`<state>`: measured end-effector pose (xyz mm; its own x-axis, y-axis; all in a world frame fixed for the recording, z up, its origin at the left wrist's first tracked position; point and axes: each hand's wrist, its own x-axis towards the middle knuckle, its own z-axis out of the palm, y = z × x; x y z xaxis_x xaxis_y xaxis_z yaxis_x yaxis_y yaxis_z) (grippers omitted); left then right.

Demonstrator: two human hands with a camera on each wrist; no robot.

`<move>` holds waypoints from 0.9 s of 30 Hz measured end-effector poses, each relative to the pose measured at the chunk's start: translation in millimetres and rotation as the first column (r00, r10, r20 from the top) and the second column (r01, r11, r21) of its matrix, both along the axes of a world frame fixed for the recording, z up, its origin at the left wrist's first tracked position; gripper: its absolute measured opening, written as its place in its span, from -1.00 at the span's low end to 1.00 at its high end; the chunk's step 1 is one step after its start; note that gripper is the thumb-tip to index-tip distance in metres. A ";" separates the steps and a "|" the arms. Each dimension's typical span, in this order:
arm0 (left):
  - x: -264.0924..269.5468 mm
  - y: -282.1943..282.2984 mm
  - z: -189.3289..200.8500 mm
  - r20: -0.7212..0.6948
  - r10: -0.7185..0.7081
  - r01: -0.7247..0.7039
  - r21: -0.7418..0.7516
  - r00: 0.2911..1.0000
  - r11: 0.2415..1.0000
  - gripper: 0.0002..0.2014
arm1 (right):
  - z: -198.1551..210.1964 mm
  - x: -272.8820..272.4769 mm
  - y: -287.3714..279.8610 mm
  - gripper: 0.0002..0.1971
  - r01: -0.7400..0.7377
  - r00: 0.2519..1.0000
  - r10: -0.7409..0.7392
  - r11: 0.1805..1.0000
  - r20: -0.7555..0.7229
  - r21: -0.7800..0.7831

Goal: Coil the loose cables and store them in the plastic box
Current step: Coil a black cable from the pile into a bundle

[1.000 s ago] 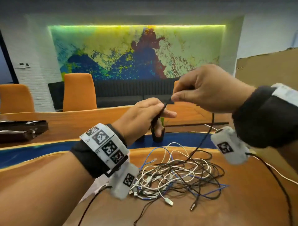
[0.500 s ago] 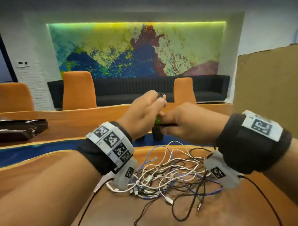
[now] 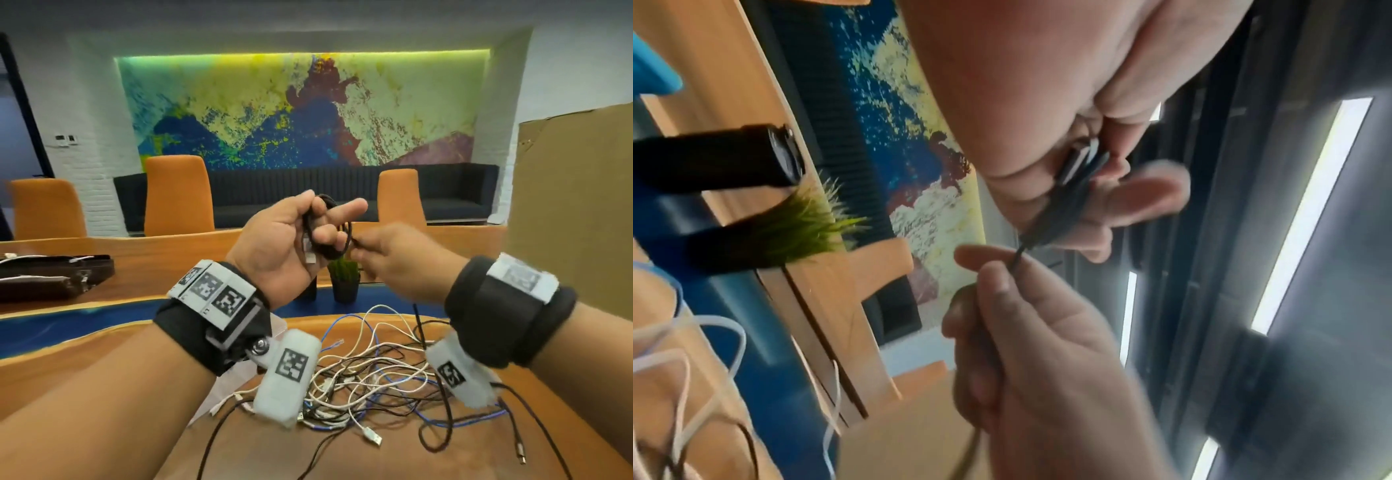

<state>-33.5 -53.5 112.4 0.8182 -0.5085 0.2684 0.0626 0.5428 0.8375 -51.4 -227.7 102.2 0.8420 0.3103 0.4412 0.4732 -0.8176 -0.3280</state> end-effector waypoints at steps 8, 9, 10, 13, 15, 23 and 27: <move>13.2 -14.1 0.1 0.081 0.302 -0.294 -0.101 0.950 0.951 -0.76 | -7.8 -7.5 1.5 -0.85 0.028 0.944 -0.023 1.000 -0.330 0.010; 17.3 -11.6 3.8 0.136 0.379 -0.370 -0.082 0.916 0.925 -0.78 | -14.3 -10.4 2.0 -0.82 0.018 0.938 -0.010 1.000 -0.346 0.018; 21.1 -8.2 5.9 0.251 0.451 -0.462 -0.016 0.857 0.887 -0.79 | -21.3 -13.9 3.0 -0.81 -0.003 0.938 0.007 1.000 -0.347 0.013; 22.5 0.3 -3.6 0.814 0.263 -0.740 0.273 0.518 0.615 -0.75 | -22.9 -25.5 6.7 -0.86 -0.117 0.971 0.104 0.992 -0.215 -0.051; 22.7 2.6 -19.2 0.920 -0.015 -0.792 0.346 0.392 0.503 -0.73 | -4.4 -28.0 2.3 -0.81 -0.155 0.987 0.153 0.987 -0.043 -0.031; -6.1 -4.7 -19.2 0.326 -0.042 -0.094 0.389 0.945 0.916 -0.66 | 27.2 -2.1 -15.7 -0.87 -0.090 0.951 0.019 0.973 0.310 0.214; -8.1 -2.7 -2.2 0.055 -0.059 0.056 0.050 0.997 0.997 -0.65 | 4.0 1.6 -9.0 -0.78 -0.059 0.984 0.021 0.975 0.177 0.214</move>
<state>-41.6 -56.2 110.2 0.7715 -0.5676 0.2873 0.0445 0.4987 0.8657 -49.8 -236.8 106.3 0.7360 0.2231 0.6392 0.5693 -0.7148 -0.4061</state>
